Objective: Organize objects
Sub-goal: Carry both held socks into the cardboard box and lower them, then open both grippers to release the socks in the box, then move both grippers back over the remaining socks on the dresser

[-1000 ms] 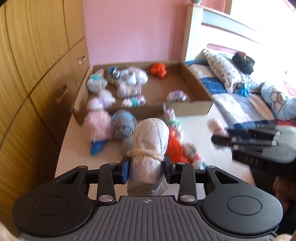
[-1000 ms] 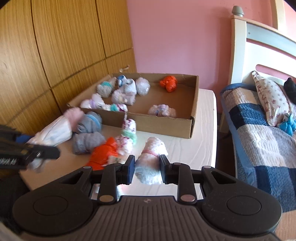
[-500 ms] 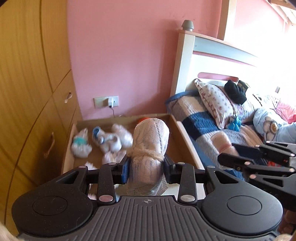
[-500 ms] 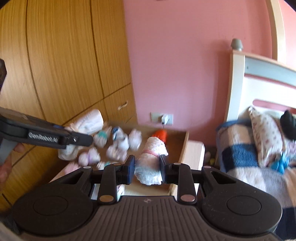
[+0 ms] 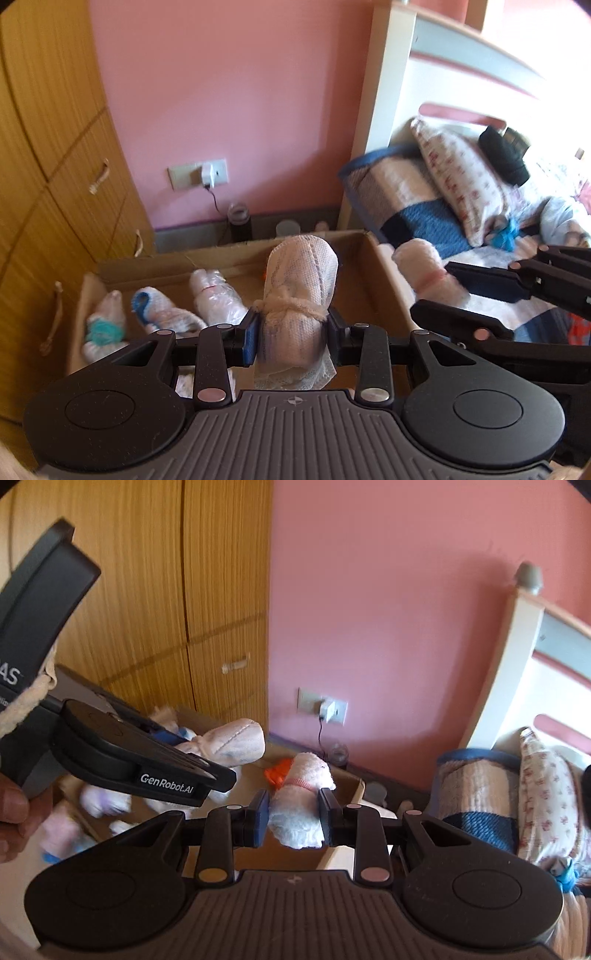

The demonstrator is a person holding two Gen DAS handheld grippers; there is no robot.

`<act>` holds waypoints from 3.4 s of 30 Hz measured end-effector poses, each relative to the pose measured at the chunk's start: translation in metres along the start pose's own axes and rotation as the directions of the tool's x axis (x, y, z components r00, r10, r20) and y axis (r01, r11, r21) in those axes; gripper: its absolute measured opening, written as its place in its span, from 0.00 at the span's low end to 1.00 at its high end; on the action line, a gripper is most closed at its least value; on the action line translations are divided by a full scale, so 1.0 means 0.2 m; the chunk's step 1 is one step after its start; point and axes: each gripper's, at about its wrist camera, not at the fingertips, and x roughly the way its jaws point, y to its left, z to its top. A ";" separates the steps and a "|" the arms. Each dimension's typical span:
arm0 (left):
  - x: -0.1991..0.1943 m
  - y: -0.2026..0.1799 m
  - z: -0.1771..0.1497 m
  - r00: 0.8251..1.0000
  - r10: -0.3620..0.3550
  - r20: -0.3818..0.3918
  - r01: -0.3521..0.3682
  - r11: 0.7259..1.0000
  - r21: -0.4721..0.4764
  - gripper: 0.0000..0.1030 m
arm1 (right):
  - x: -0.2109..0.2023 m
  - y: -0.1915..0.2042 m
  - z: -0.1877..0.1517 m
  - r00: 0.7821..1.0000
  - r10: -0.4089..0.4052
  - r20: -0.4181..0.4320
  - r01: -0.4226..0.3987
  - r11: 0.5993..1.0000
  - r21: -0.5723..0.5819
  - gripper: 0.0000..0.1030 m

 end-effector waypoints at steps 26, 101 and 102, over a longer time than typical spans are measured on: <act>0.44 0.10 0.00 0.990 0.065 -0.123 -0.056 0.995 0.078 0.58 | 0.44 0.00 -0.06 0.988 -0.019 -0.151 -0.008 0.984 -0.179 0.34; -0.50 0.52 -1.03 0.983 0.183 -0.004 -0.182 0.979 -0.096 0.84 | -0.34 0.70 -0.74 0.988 0.045 -0.149 -0.032 0.995 0.093 0.44; -0.49 0.53 -1.02 0.983 0.183 -0.002 -0.183 0.978 -0.100 0.84 | -0.34 0.70 -0.74 0.987 0.045 -0.151 -0.031 0.995 0.095 0.44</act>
